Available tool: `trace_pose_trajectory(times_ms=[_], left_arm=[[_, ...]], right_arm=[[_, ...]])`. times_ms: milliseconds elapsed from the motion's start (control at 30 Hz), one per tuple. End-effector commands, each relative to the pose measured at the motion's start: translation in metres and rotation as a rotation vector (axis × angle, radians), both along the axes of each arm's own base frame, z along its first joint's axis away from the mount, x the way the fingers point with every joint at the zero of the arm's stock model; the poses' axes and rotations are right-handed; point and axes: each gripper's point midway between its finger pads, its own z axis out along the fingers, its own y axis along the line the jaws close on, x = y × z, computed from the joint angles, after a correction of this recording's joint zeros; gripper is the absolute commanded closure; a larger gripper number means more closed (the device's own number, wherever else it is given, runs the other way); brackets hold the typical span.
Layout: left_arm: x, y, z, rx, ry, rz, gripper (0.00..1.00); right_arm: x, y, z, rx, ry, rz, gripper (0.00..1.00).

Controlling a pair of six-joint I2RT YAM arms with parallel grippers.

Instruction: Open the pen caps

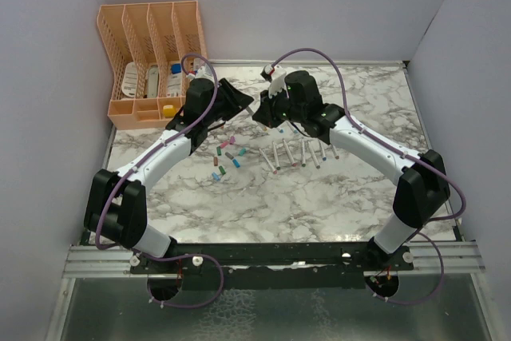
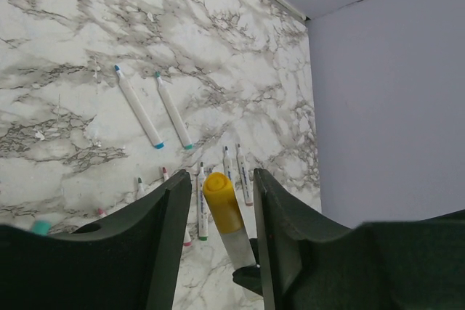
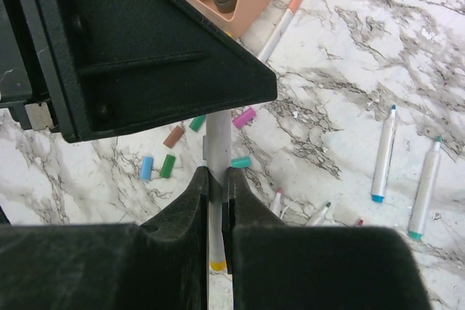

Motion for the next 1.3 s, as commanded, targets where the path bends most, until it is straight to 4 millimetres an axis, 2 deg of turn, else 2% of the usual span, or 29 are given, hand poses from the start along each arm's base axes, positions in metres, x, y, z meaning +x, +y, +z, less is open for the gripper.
trace_pose_trajectory(times_ms=[0,567,667,733,800,833,933,1000,1100,1267], left_arm=[[0.003,0.0,0.015,-0.018,-0.047,0.01,0.6],[0.005,0.001,0.019,-0.015,-0.058,0.018,0.73],[0.005,0.0,0.018,-0.017,-0.054,0.013,0.84],[0.005,0.0,0.018,-0.018,-0.052,0.011,1.0],[0.005,-0.001,0.017,-0.017,-0.05,0.009,1.0],[0.004,-0.001,0.017,-0.017,-0.05,0.008,1.0],[0.003,-0.001,0.016,-0.015,-0.047,0.001,1.0],[0.002,-0.002,0.016,-0.017,-0.047,-0.005,1.0],[0.0,-0.003,0.019,-0.023,-0.052,-0.017,1.0],[-0.005,-0.004,0.026,-0.032,-0.065,-0.029,1.0]], right_arm=[[-0.006,0.003,0.021,0.035,-0.054,0.028,0.99],[-0.01,-0.001,0.015,0.021,-0.051,0.031,0.99],[-0.01,-0.002,0.015,0.02,-0.052,0.029,0.99],[-0.009,-0.001,0.015,0.02,-0.054,0.028,0.99],[-0.008,-0.001,0.016,0.02,-0.056,0.024,0.99],[-0.007,-0.001,0.017,0.02,-0.058,0.022,0.96],[-0.005,0.0,0.015,0.012,-0.047,0.018,0.46],[-0.003,0.001,0.014,0.011,-0.046,0.016,0.3],[-0.001,0.005,0.012,0.011,-0.04,0.02,0.26],[0.002,0.011,0.007,0.018,-0.021,0.03,0.3]])
